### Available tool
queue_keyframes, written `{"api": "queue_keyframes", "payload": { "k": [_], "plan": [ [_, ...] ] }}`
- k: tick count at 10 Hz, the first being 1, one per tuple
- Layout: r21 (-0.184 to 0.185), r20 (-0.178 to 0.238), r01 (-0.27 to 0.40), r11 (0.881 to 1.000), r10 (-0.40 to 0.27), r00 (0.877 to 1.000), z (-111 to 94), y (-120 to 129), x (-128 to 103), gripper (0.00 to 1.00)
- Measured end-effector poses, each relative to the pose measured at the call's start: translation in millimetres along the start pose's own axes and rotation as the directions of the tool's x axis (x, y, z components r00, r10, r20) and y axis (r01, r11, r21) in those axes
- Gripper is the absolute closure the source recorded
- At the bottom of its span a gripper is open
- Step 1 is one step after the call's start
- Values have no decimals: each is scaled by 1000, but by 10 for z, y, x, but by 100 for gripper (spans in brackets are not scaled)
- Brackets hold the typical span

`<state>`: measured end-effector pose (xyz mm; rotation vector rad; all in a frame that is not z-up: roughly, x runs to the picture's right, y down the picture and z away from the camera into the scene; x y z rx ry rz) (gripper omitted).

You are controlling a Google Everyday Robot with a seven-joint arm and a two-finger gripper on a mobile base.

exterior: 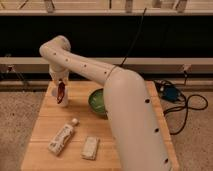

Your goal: Place the pepper in the ceramic cup

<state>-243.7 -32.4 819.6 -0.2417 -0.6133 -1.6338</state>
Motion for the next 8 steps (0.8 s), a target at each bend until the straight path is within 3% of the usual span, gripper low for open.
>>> {"api": "queue_keyframes", "payload": {
  "k": [8],
  "plan": [
    [-30, -73, 14, 999, -16, 997, -133, -7, 488, 100]
  ]
}}
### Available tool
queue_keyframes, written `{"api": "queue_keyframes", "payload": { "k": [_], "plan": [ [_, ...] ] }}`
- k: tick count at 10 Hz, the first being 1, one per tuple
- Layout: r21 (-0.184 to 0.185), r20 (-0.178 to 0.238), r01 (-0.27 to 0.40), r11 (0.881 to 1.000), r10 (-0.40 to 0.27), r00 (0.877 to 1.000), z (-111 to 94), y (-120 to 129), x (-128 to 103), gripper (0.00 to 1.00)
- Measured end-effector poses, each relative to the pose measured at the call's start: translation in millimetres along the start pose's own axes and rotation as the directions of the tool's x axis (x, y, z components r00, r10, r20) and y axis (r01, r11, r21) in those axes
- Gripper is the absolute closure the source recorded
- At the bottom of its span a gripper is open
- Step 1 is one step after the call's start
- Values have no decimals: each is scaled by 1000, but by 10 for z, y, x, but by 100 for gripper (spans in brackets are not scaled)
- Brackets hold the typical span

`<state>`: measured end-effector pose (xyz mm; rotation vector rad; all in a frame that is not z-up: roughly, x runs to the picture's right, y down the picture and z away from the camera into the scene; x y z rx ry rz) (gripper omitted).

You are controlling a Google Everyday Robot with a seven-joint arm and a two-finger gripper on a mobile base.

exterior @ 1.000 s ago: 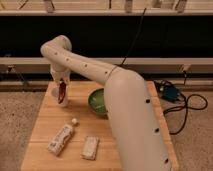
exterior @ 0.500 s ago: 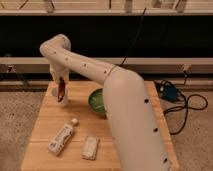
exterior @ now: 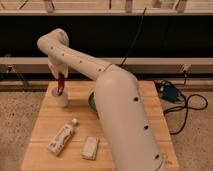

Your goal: Place the pepper in the ceramic cup

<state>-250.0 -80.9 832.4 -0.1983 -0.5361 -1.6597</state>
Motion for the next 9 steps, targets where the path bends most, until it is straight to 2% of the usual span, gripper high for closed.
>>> {"api": "queue_keyframes", "payload": {
  "k": [2, 3, 9],
  "plan": [
    [-8, -16, -1, 1000, 1, 1000, 37, -3, 66, 100],
    [-13, -27, -3, 1000, 3, 1000, 71, -13, 84, 95],
    [-25, -71, -28, 999, 26, 997, 243, 16, 98, 36]
  ]
}}
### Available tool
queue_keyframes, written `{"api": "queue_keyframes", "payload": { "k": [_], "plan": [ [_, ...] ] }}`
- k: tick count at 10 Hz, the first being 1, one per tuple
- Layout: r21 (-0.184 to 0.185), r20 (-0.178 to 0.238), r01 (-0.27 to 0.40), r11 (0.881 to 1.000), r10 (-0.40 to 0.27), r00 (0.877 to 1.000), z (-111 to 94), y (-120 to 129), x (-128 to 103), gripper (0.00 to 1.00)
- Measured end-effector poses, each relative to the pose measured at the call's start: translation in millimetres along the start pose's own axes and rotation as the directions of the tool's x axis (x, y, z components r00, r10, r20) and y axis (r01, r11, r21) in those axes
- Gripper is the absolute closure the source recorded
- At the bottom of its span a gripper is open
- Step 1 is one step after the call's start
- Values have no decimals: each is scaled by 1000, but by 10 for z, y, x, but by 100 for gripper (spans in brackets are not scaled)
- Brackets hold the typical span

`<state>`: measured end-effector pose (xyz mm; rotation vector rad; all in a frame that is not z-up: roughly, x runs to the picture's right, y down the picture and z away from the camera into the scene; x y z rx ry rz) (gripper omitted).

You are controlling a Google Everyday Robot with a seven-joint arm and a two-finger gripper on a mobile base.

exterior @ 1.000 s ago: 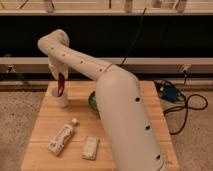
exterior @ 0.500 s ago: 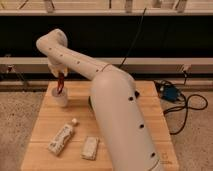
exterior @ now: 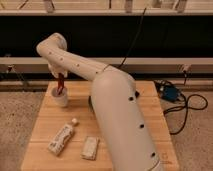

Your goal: Place the pepper in the ceramic cup

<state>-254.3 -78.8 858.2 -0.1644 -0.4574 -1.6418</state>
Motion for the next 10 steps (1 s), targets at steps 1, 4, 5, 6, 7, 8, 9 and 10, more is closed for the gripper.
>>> {"api": "queue_keyframes", "payload": {
  "k": [1, 4, 5, 6, 7, 8, 9, 10],
  "plan": [
    [4, -4, -3, 1000, 3, 1000, 15, 10, -11, 26],
    [43, -14, -5, 999, 5, 1000, 61, 51, -59, 25],
    [29, -17, -2, 1000, 2, 1000, 30, 51, -27, 32],
    [23, -13, 1, 1000, -1, 1000, 26, 12, -39, 40],
    [23, -15, -4, 1000, 4, 1000, 26, 50, -35, 46],
    [29, -20, -6, 1000, 7, 1000, 31, 79, -31, 46],
    [34, -24, -7, 999, 8, 1000, 37, 98, -31, 39],
    [37, -22, -6, 999, 7, 1000, 31, 85, -34, 32]
  ]
}}
